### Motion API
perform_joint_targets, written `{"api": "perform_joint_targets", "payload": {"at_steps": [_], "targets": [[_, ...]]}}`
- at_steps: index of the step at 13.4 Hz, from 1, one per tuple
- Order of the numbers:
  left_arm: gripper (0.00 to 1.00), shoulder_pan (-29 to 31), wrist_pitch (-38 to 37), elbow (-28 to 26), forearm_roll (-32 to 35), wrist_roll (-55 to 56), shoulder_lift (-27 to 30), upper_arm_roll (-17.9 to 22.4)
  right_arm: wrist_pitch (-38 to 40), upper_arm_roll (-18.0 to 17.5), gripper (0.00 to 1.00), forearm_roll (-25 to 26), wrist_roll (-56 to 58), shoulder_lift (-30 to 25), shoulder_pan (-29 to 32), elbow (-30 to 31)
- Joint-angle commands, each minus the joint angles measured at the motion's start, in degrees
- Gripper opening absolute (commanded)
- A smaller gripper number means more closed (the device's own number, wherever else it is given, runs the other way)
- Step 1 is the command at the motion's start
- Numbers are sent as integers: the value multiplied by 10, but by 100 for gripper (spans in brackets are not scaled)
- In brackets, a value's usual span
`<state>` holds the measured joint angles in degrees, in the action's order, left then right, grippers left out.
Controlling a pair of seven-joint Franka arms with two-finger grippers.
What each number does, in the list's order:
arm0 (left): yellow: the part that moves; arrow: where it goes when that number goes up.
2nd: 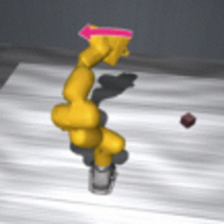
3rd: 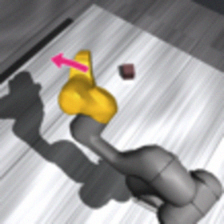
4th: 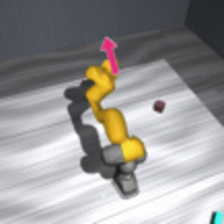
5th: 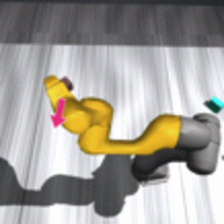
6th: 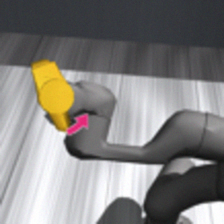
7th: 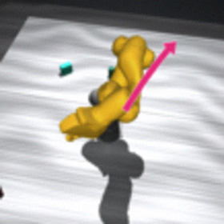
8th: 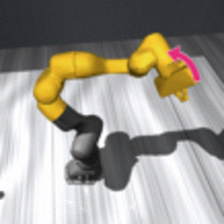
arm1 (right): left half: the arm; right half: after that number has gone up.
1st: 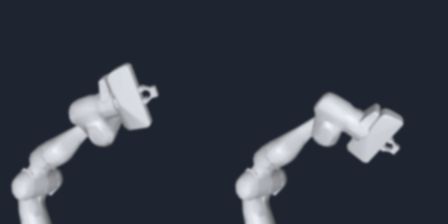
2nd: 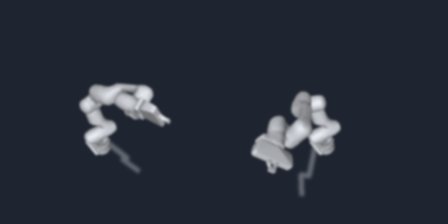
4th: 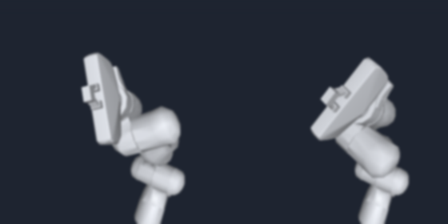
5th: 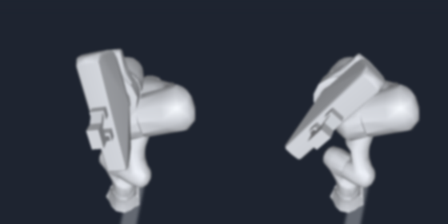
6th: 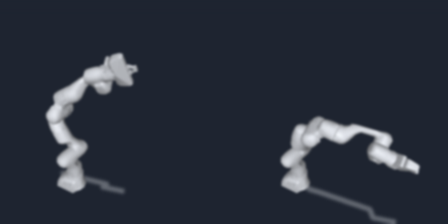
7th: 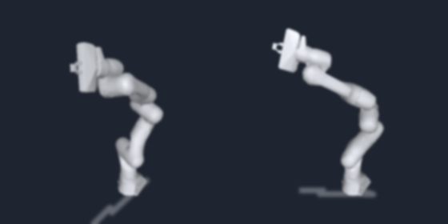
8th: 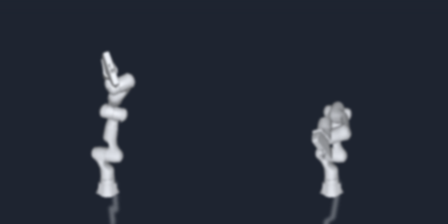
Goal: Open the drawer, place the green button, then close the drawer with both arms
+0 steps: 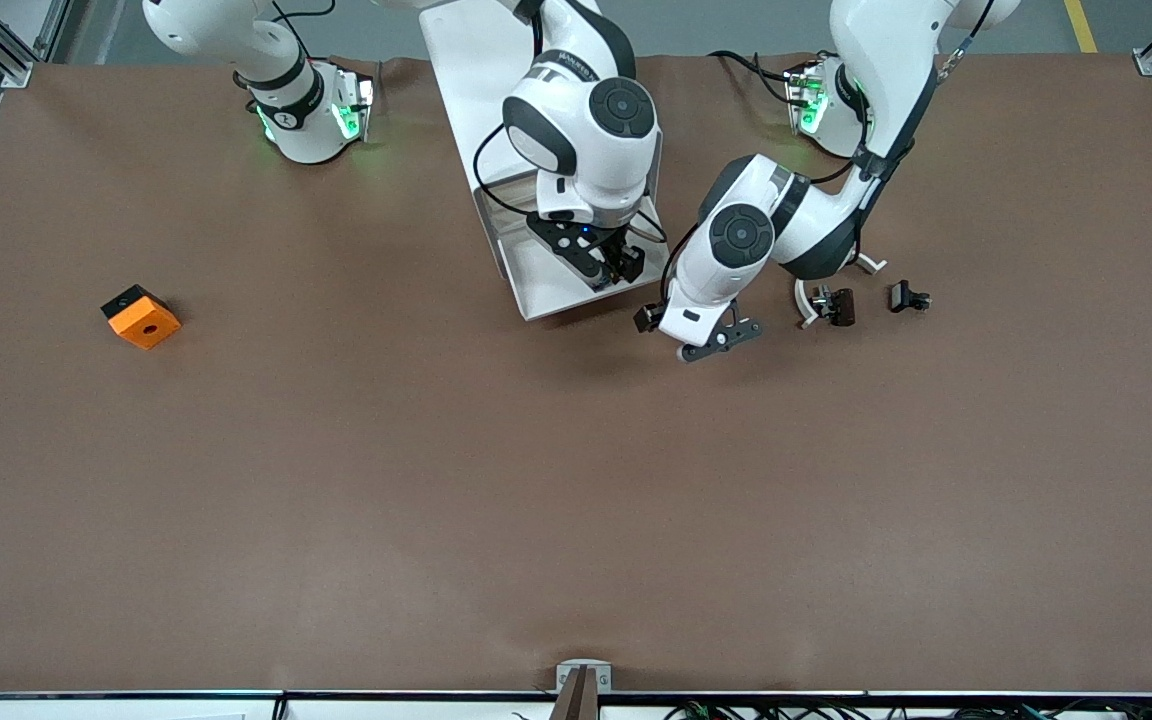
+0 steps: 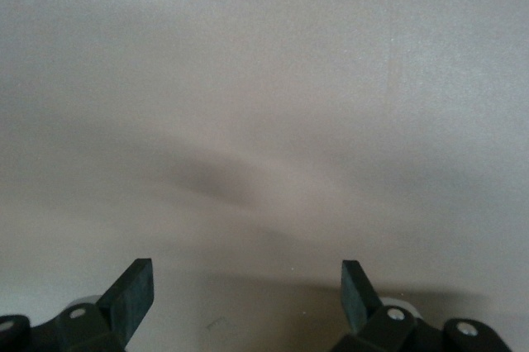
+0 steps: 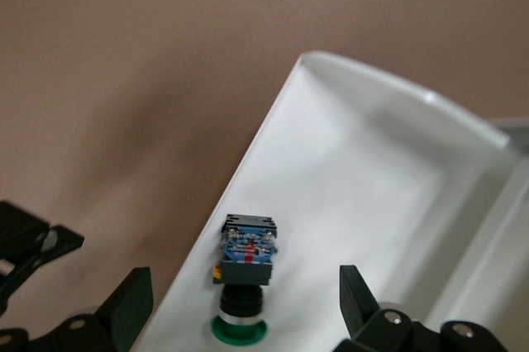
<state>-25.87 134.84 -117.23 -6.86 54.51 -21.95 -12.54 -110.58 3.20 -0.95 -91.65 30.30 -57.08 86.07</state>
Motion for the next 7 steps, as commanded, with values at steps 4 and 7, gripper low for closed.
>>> {"api": "perform_joint_targets", "payload": {"at_steps": [4,7], "targets": [[100,-22,22,-12,6,65,0,-2,148,-2,100,0,292,-68,104,-64],[100,-43,32,-10,8,83,-13,-1,212,-1,100,-1,476,-117,202,-64]]}}
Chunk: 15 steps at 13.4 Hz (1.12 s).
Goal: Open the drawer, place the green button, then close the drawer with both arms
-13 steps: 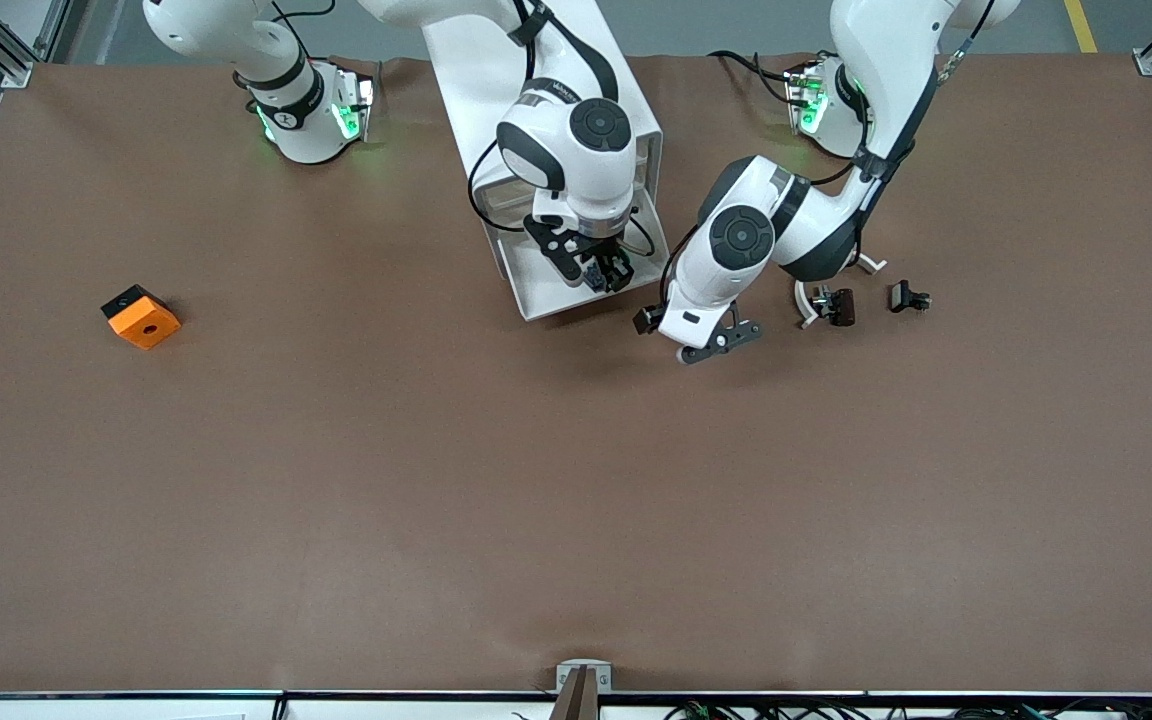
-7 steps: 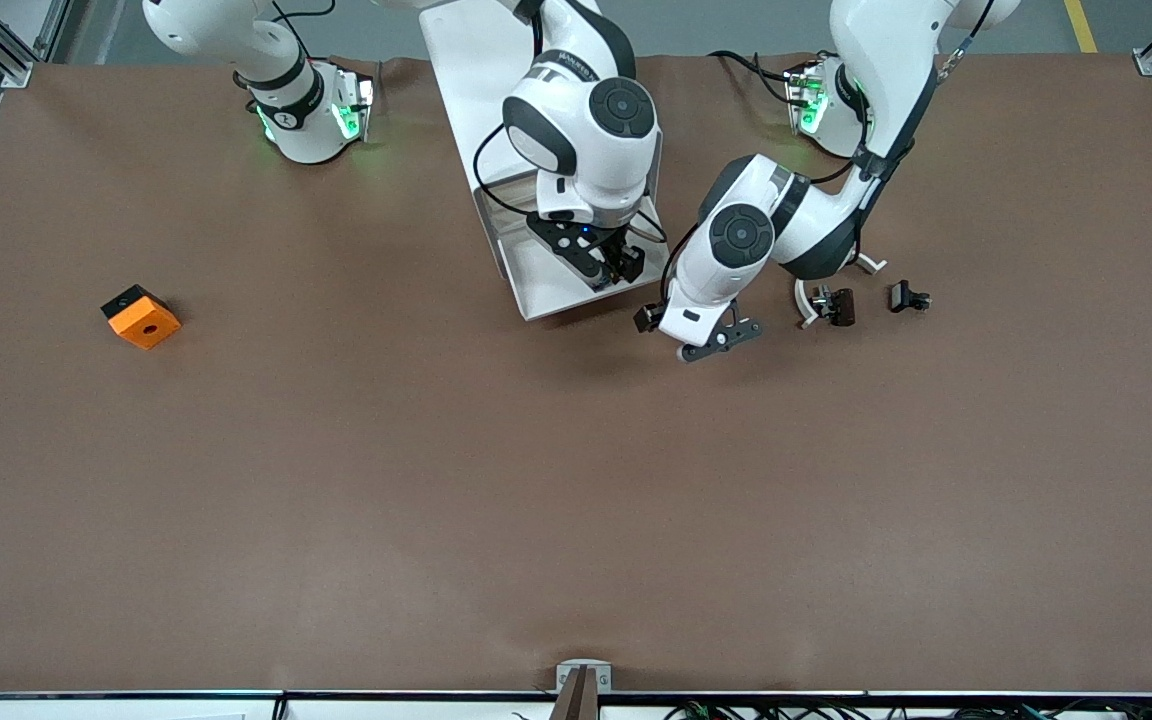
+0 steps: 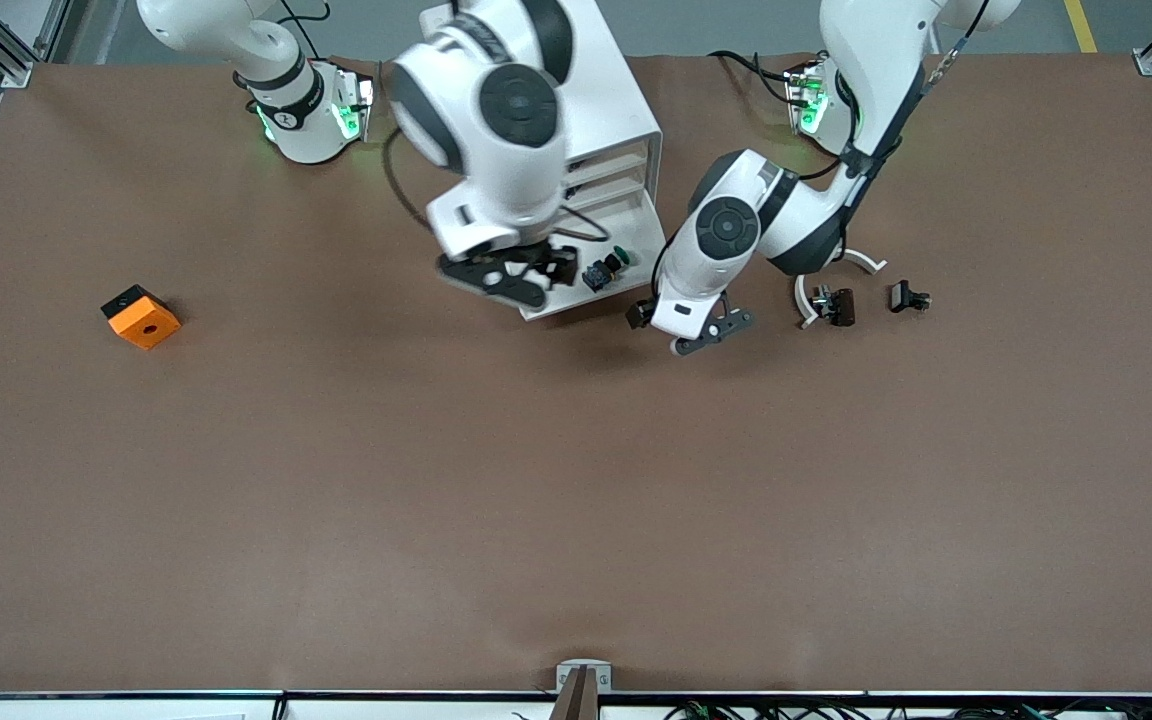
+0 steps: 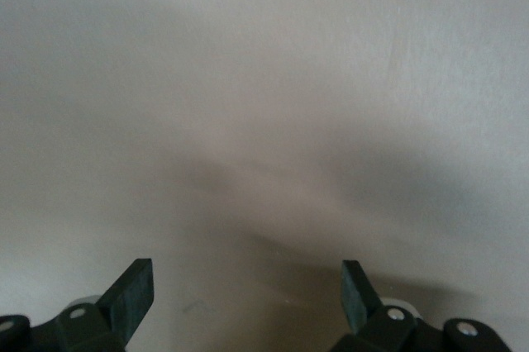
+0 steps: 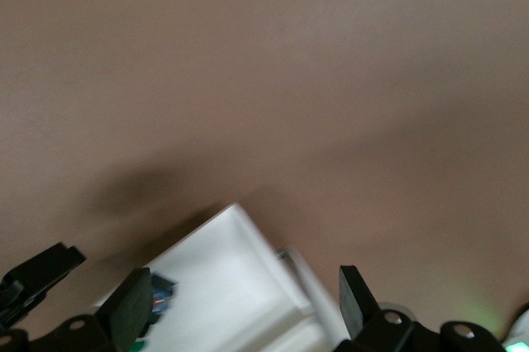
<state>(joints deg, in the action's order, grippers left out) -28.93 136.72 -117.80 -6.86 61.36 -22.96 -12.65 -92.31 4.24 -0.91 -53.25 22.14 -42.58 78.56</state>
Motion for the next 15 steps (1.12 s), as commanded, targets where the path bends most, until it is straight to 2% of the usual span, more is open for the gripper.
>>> {"api": "perform_joint_targets", "payload": {"at_steps": [1,7,10,12,15], "targets": [[100,-23,11,-5,9,8,-3,0,42,-12,100,-1,147,-51,89,11],[100,-67,-21,-4,9,3,0,-1,107,-11,100,2,477,-114,320,12],[100,-77,-59,-2,-3,24,-2,-23,151,-11,100,-1,509,-115,390,6],[100,-79,-71,-4,-31,36,-5,-40,180,-9,100,0,510,-115,412,-6],[100,-79,-80,-2,-75,39,-16,-68,180,-12,100,5,524,-113,441,-7]]}}
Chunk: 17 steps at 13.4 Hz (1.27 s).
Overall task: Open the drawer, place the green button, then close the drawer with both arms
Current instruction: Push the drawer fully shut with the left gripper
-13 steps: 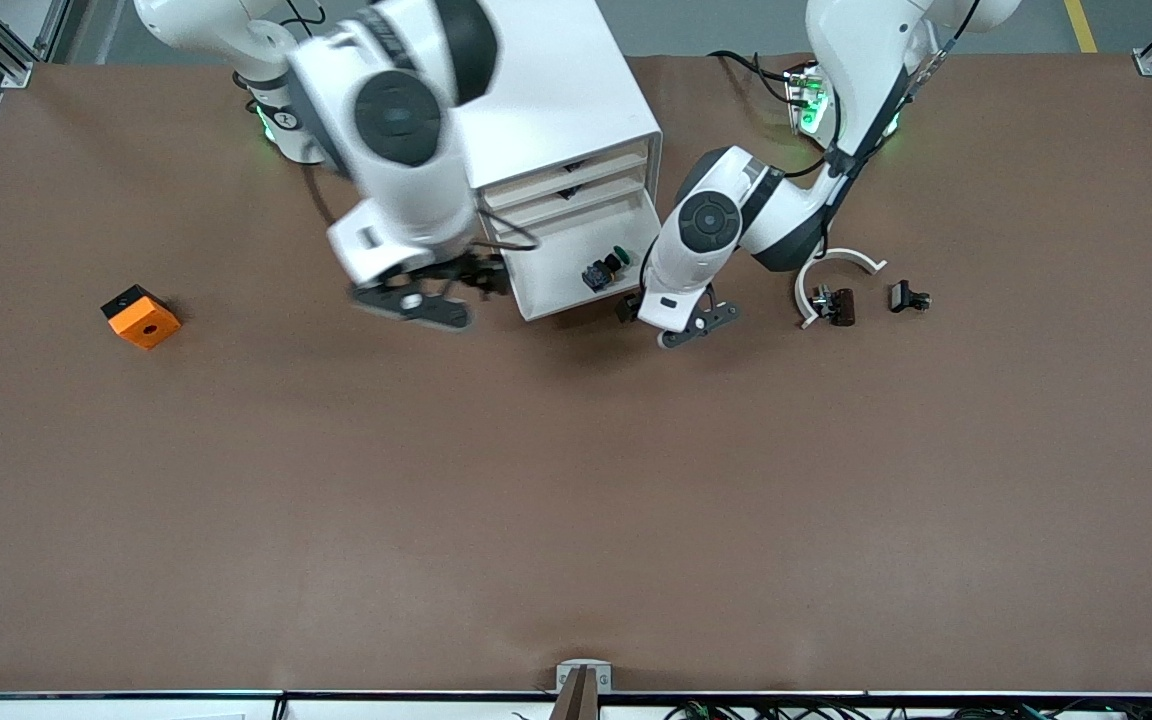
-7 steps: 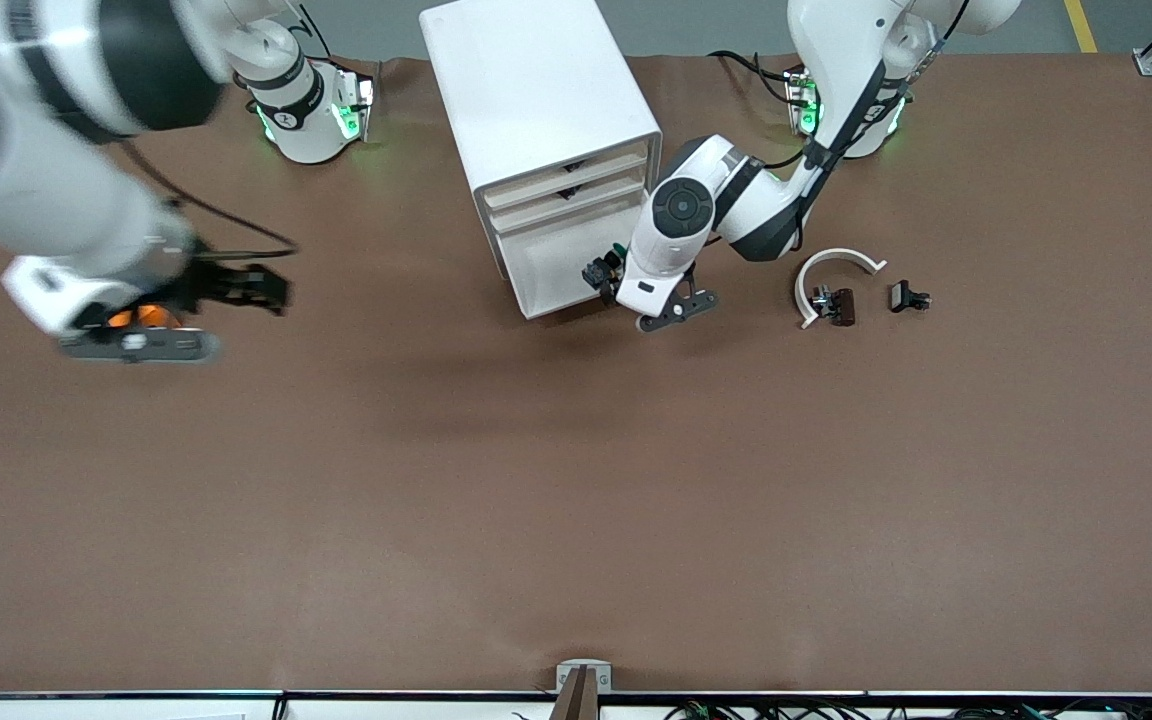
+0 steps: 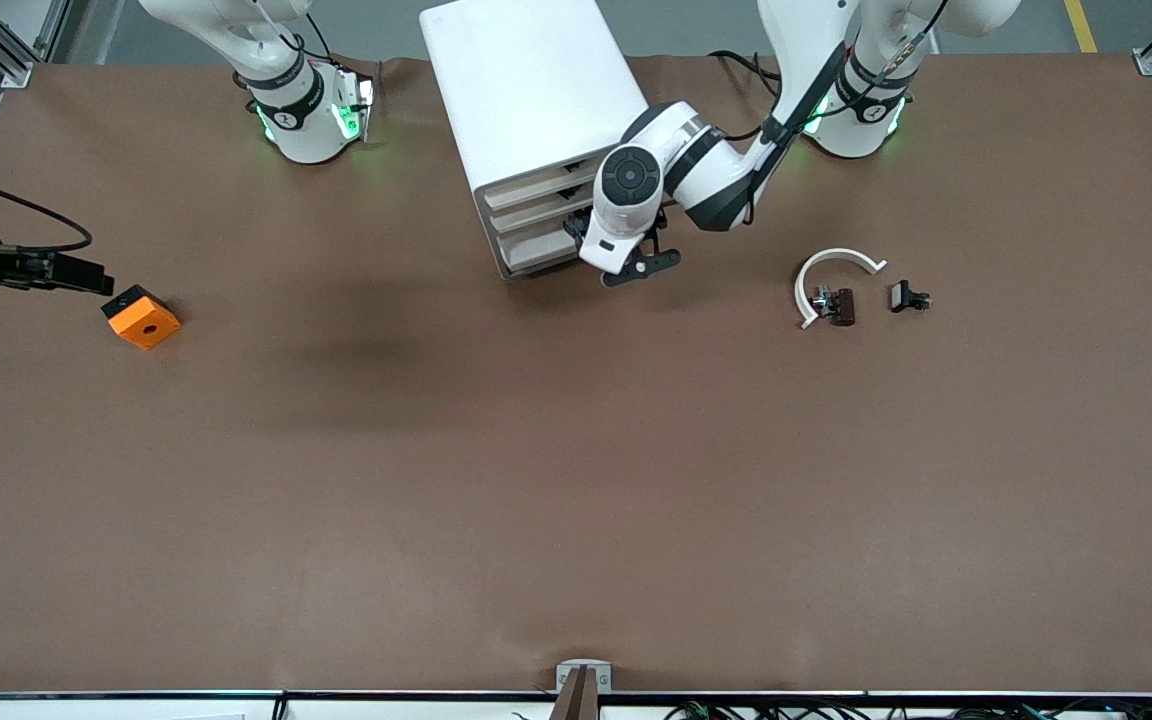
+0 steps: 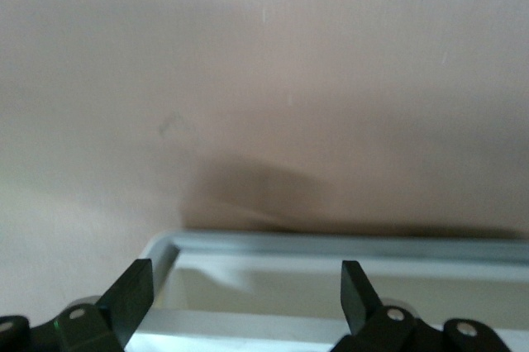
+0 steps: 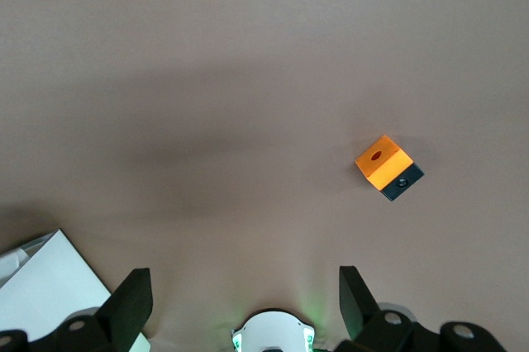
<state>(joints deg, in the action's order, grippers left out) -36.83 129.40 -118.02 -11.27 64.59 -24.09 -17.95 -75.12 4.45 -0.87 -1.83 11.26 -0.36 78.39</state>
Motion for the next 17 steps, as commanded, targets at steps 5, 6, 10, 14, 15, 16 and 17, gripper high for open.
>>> {"api": "perform_joint_targets", "payload": {"at_steps": [5,6,10,14,15,16,17], "targets": [[100,0,-12,18,-96,7,-19,-16,18,-14,100,3,45,1,40,-9],[100,6,-14,26,-96,6,-19,-12,16,-14,100,3,42,3,39,-23],[100,91,-90,101,-44,4,-12,2,23,-16,100,0,47,1,39,-30],[100,177,-176,196,54,-2,2,1,22,-20,100,-2,40,-27,25,-28],[100,198,-193,213,68,-2,7,1,23,-20,100,-2,40,-36,25,-27],[100,224,-209,223,71,-6,15,1,29,-20,100,-3,40,-45,26,-26],[100,248,-218,228,72,-18,23,1,37,-19,100,-4,40,-54,26,-26]]}}
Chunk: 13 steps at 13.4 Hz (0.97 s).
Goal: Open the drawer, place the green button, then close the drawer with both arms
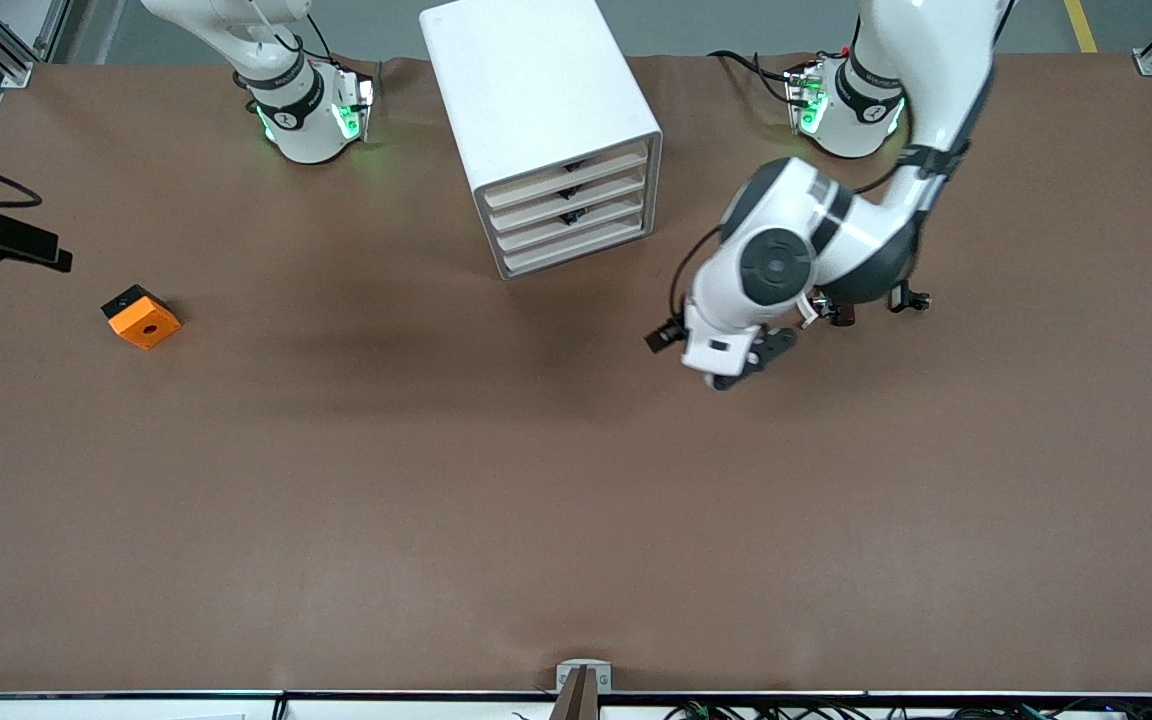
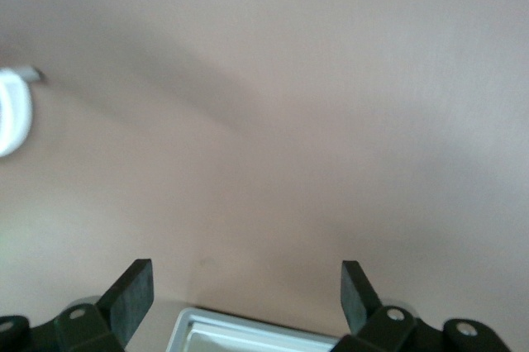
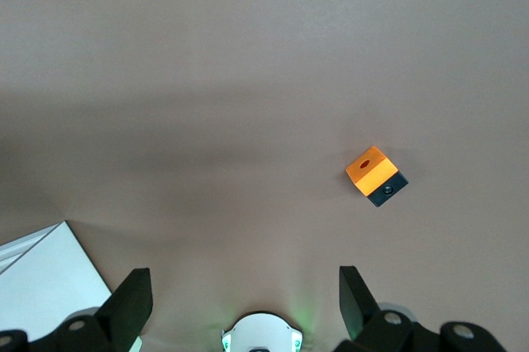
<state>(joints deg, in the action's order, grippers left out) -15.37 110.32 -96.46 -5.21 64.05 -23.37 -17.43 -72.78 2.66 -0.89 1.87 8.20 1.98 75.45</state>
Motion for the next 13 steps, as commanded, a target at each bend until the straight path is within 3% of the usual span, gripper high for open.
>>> {"api": "perform_joint_targets", "payload": {"at_steps": [1,5,7,9,11,13], "targets": [[100,58,-36,16,13,-29,30,-3,14,-1,100,-3,3,-34,3,5],[100,140,-64,17,93,-71,101,-2,8,3,100,-3,10,-41,10,6],[100,196,-80,46,109,-164,111,-8,10,2,100,-3,8,-43,3,18],[100,215,-141,96,109,-257,110,-2,-15,2,100,-3,7,-72,5,69],[100,252,-163,109,110,-333,112,-4,-69,3,100,-3,7,-121,4,144],[100,281,-165,110,110,-398,134,-3,-74,4,100,-3,6,-132,4,154]]}}
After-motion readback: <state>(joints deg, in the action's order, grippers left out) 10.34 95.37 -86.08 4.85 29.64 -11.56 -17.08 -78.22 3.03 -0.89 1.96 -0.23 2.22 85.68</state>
